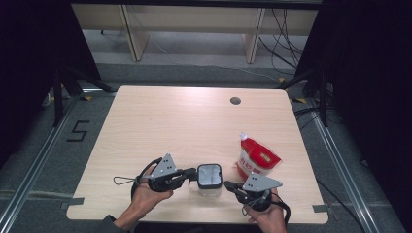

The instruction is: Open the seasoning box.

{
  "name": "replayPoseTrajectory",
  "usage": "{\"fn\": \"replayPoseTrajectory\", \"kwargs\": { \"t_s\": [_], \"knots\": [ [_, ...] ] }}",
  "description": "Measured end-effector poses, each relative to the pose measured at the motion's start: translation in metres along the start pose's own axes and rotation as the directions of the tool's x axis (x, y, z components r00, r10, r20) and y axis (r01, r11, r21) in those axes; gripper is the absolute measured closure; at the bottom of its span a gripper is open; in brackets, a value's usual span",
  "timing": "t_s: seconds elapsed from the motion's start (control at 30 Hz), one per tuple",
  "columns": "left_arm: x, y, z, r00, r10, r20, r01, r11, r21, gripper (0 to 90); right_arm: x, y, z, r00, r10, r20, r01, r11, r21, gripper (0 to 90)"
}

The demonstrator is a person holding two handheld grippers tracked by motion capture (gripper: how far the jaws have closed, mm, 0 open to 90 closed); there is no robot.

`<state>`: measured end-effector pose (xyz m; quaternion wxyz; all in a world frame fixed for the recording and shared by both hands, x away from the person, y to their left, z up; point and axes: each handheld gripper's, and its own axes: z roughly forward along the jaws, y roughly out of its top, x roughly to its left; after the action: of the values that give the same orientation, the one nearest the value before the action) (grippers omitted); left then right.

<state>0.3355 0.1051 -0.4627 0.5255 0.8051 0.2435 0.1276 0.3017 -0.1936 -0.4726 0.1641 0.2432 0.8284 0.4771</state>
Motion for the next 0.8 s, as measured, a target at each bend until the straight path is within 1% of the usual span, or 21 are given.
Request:
{"fn": "replayPoseTrajectory", "kwargs": {
  "t_s": [0.03, 0.07, 0.1, 0.13, 0.17, 0.2, 0.23, 0.27, 0.3, 0.37, 0.4, 0.47, 0.5, 0.53, 0.57, 0.6, 0.63, 0.67, 0.7, 0.73, 0.8],
  "knots": [
    [-0.0003, -0.0010, 0.0013, 1.0000, 0.003, 0.006, -0.002, 1.0000, -0.006, 89.1, 0.0005, 0.0002, 0.0006, 1.0000, 0.008, 0.001, -0.008, 1.000, -0.001, 90.0],
    [0.0002, -0.0010, 0.0013, 1.0000, 0.001, 0.006, -0.001, 1.0000, -0.005, 89.2, 0.0004, 0.0004, 0.0013, 1.0000, 0.005, 0.001, -0.005, 1.000, 0.000, 90.0],
    [0.0012, -0.0004, 0.0007, 0.9999, 0.008, 0.008, -0.008, 1.0000, 0.004, 89.2, 0.0004, 0.0004, 0.0017, 1.0000, 0.004, 0.001, -0.004, 1.000, -0.002, 90.0],
    [0.0008, -0.0007, 0.0008, 1.0000, -0.006, 0.006, 0.006, 1.0000, 0.004, 89.1, 0.0001, 0.0007, 0.0017, 1.0000, 0.003, -0.002, -0.003, 1.000, 0.001, 90.0],
    [0.0008, -0.0008, 0.0009, 1.0000, -0.005, 0.006, 0.005, 1.0000, 0.003, 89.2, 0.0000, 0.0008, 0.0021, 1.0000, 0.002, 0.002, -0.002, 1.000, -0.003, 90.0],
    [0.0000, -0.0009, 0.0014, 1.0000, -0.003, 0.003, 0.003, 1.0000, -0.004, 89.2, 0.0008, 0.0010, 0.0018, 0.9998, 0.018, 0.007, -0.018, 1.000, 0.002, 90.0],
    [0.0000, -0.0010, 0.0014, 1.0000, -0.002, 0.004, 0.002, 1.0000, -0.004, 89.2, 0.0008, 0.0013, 0.0022, 0.9999, 0.015, 0.007, -0.015, 1.000, 0.004, 90.0],
    [0.0008, -0.0008, 0.0011, 1.0000, 0.000, 0.007, 0.000, 1.0000, 0.001, 89.2, 0.0011, 0.0019, 0.0028, 1.0000, 0.009, -0.004, -0.009, 1.000, 0.004, 90.0],
    [0.0009, -0.0008, 0.0013, 0.9999, -0.006, 0.009, 0.006, 1.0000, 0.000, 89.1, 0.0010, 0.0024, 0.0034, 1.0000, -0.001, -0.001, 0.001, 1.000, -0.001, 90.0],
    [0.0002, -0.0004, 0.0016, 1.0000, -0.005, 0.001, 0.005, 1.0000, -0.002, 89.0, 0.0010, 0.0031, 0.0044, 1.0000, -0.003, -0.007, 0.003, 1.000, 0.002, 90.0],
    [0.0002, -0.0004, 0.0016, 1.0000, -0.005, 0.001, 0.005, 1.0000, -0.002, 88.9, 0.0014, 0.0029, 0.0062, 1.0000, 0.000, -0.002, 0.000, 1.000, -0.013, 90.0],
    [-0.0005, 0.0002, 0.0014, 1.0000, 0.006, -0.004, -0.006, 1.0000, -0.002, 88.3, 0.0015, 0.0031, 0.0057, 1.0000, 0.004, -0.001, -0.004, 1.000, -0.004, 90.0],
    [0.0004, 0.0002, 0.0017, 1.0000, 0.008, 0.002, -0.008, 0.9999, -0.010, 87.3, 0.0012, 0.0033, 0.0054, 1.0000, -0.004, -0.006, 0.004, 1.000, 0.002, 90.0],
    [0.0004, 0.0002, 0.0017, 1.0000, 0.008, 0.002, -0.008, 0.9999, -0.010, 87.0, 0.0010, 0.0033, 0.0052, 1.0000, -0.005, -0.002, 0.005, 1.000, 0.005, 90.0],
    [-0.0001, 0.0007, -0.0005, 0.9999, 0.005, -0.013, -0.005, 1.0000, -0.001, 86.6, 0.0004, 0.0030, 0.0054, 1.0000, 0.000, -0.007, 0.000, 1.000, -0.002, 90.0],
    [-0.0001, 0.0009, -0.0010, 0.9999, 0.008, -0.011, -0.008, 1.0000, -0.004, 86.5, 0.0003, 0.0031, 0.0045, 1.0000, 0.003, 0.003, -0.003, 1.000, 0.001, 90.0],
    [0.0008, 0.0010, -0.0018, 0.9998, 0.020, -0.006, -0.020, 0.9998, -0.001, 86.4, -0.0001, 0.0030, 0.0039, 1.0000, 0.002, 0.004, -0.002, 1.000, 0.002, 90.0],
    [0.0005, 0.0012, -0.0027, 0.9997, 0.017, -0.015, -0.017, 0.9998, 0.004, 86.2, -0.0007, 0.0027, 0.0038, 1.0000, 0.005, 0.004, -0.005, 1.000, -0.001, 90.0],
    [0.0001, 0.0007, -0.0026, 0.9999, 0.007, -0.015, -0.007, 1.0000, 0.001, 86.2, -0.0011, 0.0030, 0.0026, 0.9999, 0.009, 0.009, -0.009, 1.000, 0.003, 90.0],
    [0.0001, 0.0007, -0.0026, 0.9999, 0.007, -0.015, -0.007, 1.0000, 0.001, 86.3, -0.0011, 0.0030, 0.0026, 0.9999, 0.009, 0.009, -0.009, 1.000, 0.003, 90.0],
    [0.0014, 0.0010, -0.0037, 0.9990, 0.044, -0.006, -0.044, 0.9990, 0.009, 86.5, -0.0010, 0.0031, 0.0022, 0.9999, 0.006, 0.011, -0.006, 1.000, 0.004, 90.0]
  ]
}}
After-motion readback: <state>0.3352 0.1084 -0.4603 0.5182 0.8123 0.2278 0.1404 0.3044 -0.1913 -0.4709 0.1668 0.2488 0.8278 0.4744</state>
